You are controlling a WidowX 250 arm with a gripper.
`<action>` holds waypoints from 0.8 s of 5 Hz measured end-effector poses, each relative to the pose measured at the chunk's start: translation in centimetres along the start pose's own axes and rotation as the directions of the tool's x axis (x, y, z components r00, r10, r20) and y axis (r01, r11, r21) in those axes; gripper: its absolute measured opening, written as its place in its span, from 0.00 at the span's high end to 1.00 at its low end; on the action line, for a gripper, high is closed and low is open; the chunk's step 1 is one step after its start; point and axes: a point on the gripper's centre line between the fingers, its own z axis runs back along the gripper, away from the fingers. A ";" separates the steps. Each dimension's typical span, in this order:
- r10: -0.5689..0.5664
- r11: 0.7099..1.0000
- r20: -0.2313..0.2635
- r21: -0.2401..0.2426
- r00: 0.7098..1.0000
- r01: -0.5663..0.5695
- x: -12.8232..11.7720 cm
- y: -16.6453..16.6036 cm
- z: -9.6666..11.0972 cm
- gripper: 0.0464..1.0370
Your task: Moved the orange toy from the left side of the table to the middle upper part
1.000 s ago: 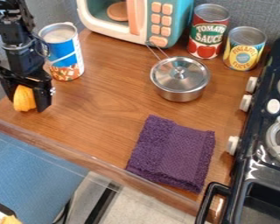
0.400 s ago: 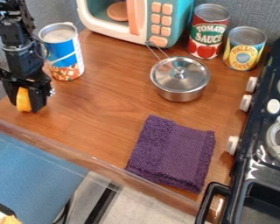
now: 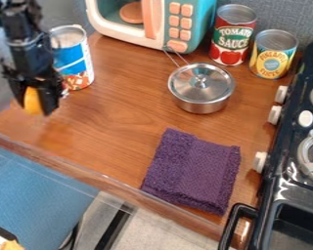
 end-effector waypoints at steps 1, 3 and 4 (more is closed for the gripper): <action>-0.046 0.998 0.002 -0.030 0.999 0.046 1.3 -2.7 0.8 0.40; -0.037 0.996 -0.003 -0.081 0.999 0.037 7.8 -5.7 -1.1 0.40; -0.029 0.996 -0.030 -0.083 0.999 0.027 9.6 -5.7 -2.8 0.40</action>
